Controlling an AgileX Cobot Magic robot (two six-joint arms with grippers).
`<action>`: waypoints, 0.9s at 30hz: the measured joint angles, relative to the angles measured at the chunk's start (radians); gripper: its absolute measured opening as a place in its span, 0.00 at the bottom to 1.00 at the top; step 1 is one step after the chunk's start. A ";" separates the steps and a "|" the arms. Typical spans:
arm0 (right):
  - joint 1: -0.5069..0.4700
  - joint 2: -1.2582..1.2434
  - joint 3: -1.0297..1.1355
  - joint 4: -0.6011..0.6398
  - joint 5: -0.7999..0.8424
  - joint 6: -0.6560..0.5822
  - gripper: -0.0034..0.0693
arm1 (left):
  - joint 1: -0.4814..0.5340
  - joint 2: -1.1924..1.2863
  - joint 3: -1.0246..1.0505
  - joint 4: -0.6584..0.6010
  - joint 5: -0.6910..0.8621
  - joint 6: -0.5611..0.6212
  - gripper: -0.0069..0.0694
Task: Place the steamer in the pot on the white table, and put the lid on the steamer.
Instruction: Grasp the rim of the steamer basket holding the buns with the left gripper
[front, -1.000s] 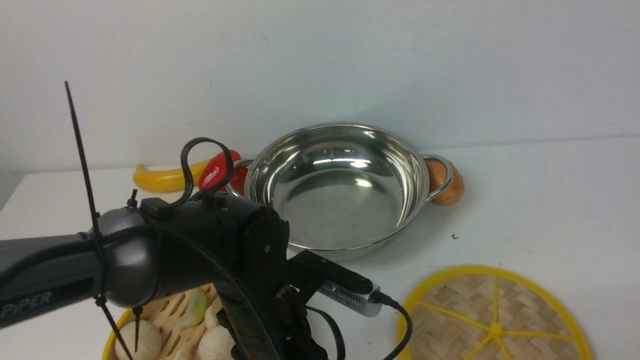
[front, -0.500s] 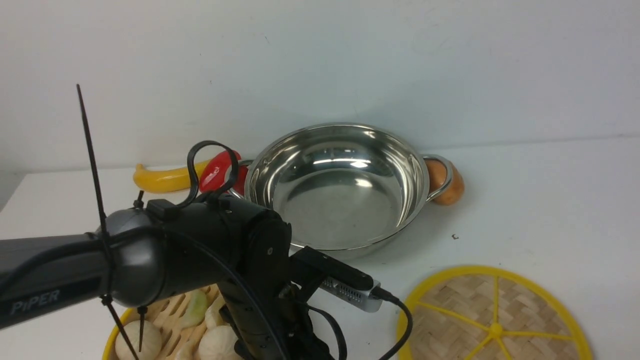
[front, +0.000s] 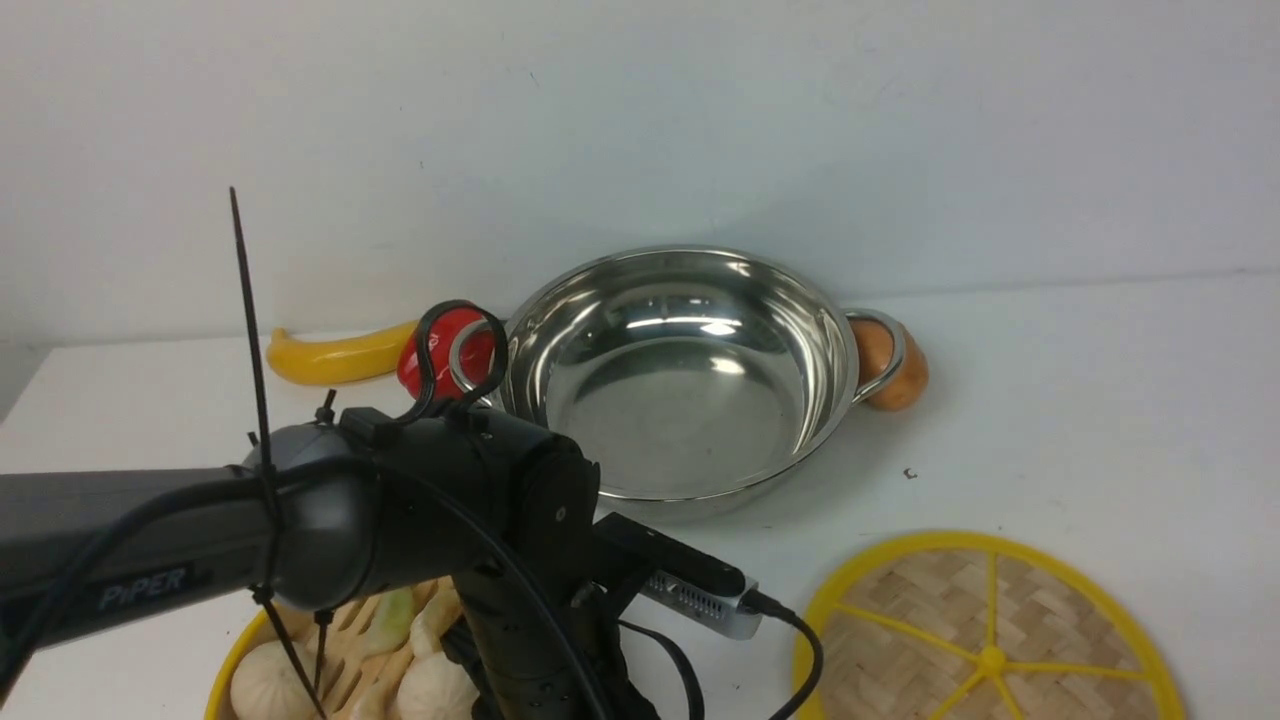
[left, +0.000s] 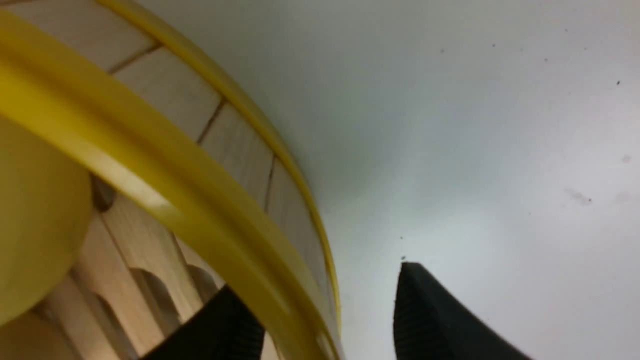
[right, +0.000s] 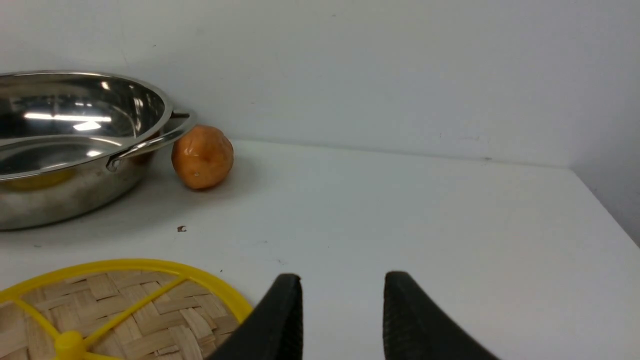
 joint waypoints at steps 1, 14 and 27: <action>0.000 0.000 0.000 0.000 0.000 0.000 0.39 | 0.000 0.000 0.000 0.001 0.002 0.000 0.49; 0.000 0.000 0.000 0.000 0.000 0.000 0.39 | 0.001 0.003 0.000 0.016 0.066 -0.019 0.13; 0.000 0.000 0.000 0.000 0.000 0.000 0.39 | 0.001 -0.037 0.003 0.021 0.101 -0.052 0.13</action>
